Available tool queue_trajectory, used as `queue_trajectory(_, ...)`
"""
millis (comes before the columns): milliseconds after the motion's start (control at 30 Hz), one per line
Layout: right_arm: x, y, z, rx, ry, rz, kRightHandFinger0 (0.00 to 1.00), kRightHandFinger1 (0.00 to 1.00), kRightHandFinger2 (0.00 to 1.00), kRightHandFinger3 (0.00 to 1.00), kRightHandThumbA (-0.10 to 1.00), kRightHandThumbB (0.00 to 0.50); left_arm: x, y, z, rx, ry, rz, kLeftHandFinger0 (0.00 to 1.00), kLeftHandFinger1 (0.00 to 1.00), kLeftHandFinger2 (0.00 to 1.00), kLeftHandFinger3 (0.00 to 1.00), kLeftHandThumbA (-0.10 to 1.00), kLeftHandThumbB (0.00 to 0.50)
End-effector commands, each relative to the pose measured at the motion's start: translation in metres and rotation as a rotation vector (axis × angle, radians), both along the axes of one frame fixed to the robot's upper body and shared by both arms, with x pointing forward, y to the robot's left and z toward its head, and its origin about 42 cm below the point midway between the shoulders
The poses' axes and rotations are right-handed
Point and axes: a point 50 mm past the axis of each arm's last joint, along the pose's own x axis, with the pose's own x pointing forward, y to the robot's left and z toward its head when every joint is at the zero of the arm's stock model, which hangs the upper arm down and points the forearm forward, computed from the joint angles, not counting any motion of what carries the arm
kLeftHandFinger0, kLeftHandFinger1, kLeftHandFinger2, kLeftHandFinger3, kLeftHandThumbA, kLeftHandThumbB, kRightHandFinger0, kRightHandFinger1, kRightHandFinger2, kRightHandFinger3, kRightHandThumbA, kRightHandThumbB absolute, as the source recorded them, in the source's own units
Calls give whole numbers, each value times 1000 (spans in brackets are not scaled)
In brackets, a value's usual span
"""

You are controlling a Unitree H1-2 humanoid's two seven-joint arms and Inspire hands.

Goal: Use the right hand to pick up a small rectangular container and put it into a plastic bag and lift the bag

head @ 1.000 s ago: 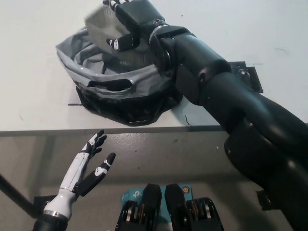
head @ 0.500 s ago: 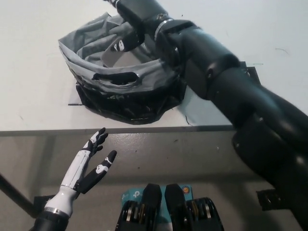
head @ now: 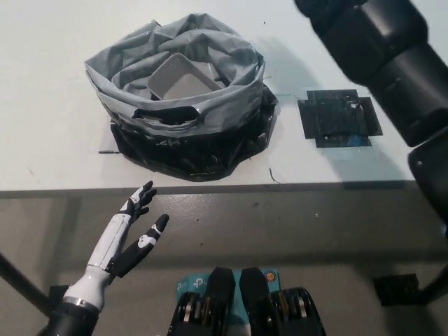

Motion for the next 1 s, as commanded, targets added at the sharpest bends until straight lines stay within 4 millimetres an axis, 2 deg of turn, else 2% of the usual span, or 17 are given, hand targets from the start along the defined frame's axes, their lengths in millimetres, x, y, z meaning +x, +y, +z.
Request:
queue_trajectory(0, 4, -21, -4, 0, 89, -111, 1000, 1000, 1000, 1000, 966, 496, 1, -1, 7, 7, -50, -23, 1000, 1000, 1000, 1000, 747, 155)
queue_trajectory(133, 8, -22, -28, -25, 137, -130, 1000, 1000, 1000, 1000, 963, 500, 1, -2, 7, 16, -47, -24, 1000, 1000, 1000, 1000, 758, 153)
queue_trajectory(267, 13, -18, -45, -12, 209, -148, 1000, 1000, 1000, 1000, 939, 500, 2, -2, 7, 10, -46, -27, 1000, 1000, 1000, 1000, 761, 151)
queue_trajectory(400, 16, -13, -63, -48, 279, -159, 1000, 1000, 1000, 1000, 1000, 500, 1, -2, 8, 13, -42, -32, 1000, 1000, 1000, 1000, 761, 152)
queue_trajectory(500, 17, -10, -77, -88, 317, -175, 1000, 1000, 1000, 1000, 1000, 500, 1, -2, 8, 15, -38, -32, 1000, 1000, 1000, 1000, 757, 154)
queue_trajectory(800, 24, -5, -108, -89, 421, -229, 1000, 1000, 1000, 1000, 1000, 500, 0, -3, 9, 10, -36, -30, 1000, 1000, 1000, 1000, 732, 143)
queue_trajectory(967, 26, -9, -123, -67, 473, -251, 1000, 1000, 1000, 1000, 1000, 500, 1, -4, 10, 11, -37, -33, 1000, 1000, 1000, 1000, 727, 142)
